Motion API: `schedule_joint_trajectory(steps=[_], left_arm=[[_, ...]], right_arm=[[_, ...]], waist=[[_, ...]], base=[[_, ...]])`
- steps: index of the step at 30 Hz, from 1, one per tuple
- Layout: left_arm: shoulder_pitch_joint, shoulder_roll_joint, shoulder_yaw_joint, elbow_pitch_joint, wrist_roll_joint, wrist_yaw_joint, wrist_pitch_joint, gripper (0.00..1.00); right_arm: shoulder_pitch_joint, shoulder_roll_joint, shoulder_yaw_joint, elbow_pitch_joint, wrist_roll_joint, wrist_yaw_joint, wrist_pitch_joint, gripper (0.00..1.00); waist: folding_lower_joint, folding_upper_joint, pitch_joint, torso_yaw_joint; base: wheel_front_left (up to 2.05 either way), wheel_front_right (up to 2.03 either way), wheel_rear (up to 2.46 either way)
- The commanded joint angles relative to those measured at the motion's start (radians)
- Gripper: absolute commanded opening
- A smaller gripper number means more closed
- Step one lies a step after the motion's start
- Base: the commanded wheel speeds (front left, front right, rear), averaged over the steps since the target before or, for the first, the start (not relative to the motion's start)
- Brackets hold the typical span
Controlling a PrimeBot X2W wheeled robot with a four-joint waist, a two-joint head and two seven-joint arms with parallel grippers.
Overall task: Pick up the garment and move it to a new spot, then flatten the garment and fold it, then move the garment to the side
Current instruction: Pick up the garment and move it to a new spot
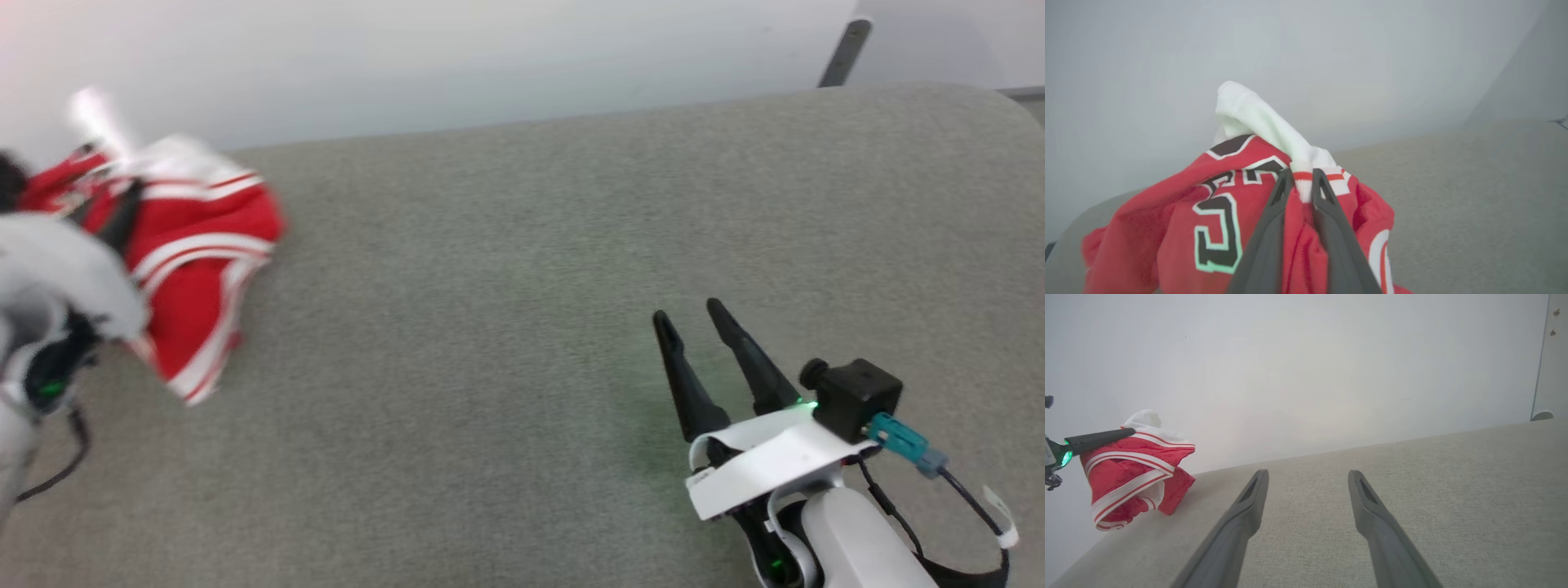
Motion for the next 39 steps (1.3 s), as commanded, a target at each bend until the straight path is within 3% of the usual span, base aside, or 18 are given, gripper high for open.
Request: schedule_joint_trajectory(steps=[1, 11, 15, 22, 28, 39], left_arm=[[-0.027, -0.003, -0.029, -0.059, 0.014, -0.003, 0.006, 0.00], [-0.141, -0.093, -0.247, -0.455, -0.056, -0.003, 0.199, 0.00], [-0.174, -0.158, -0.339, -0.515, -0.078, -0.003, 0.236, 0.00], [-0.209, -0.240, -0.517, -0.467, -0.125, -0.003, 0.224, 0.00], [-0.234, -0.209, -0.611, -0.398, -0.130, -0.003, 0.206, 0.00], [-0.182, -0.190, -0.629, -0.232, -0.033, 0.000, 0.290, 0.00]], right_arm=[[0.018, 0.000, -0.013, -0.010, 0.011, 0.000, -0.001, 1.00], [0.029, 0.001, -0.077, -0.075, 0.056, 0.000, -0.001, 1.00], [0.034, 0.001, -0.118, -0.108, 0.083, 0.000, -0.001, 1.00], [0.048, 0.002, -0.174, -0.157, 0.131, 0.000, -0.001, 1.00], [0.061, 0.002, -0.190, -0.179, 0.176, 0.000, -0.001, 1.00], [0.067, 0.001, -0.167, -0.198, 0.221, 0.000, -0.001, 1.00]], waist=[[0.0000, 0.0000, 0.000, -0.028], [0.0000, 0.0000, 0.053, -0.153], [0.0000, 0.0000, 0.086, -0.213], [0.0000, 0.0000, 0.156, -0.329], [0.0000, 0.0000, 0.200, -0.405], [0.0000, 0.0000, 0.235, -0.447]], base=[[0.00, 0.00, 0.00], [0.00, 0.00, 0.00], [0.00, 0.00, 0.00], [0.00, 0.00, 0.00], [0.00, 0.00, 0.00], [0.00, 0.00, 0.00]])
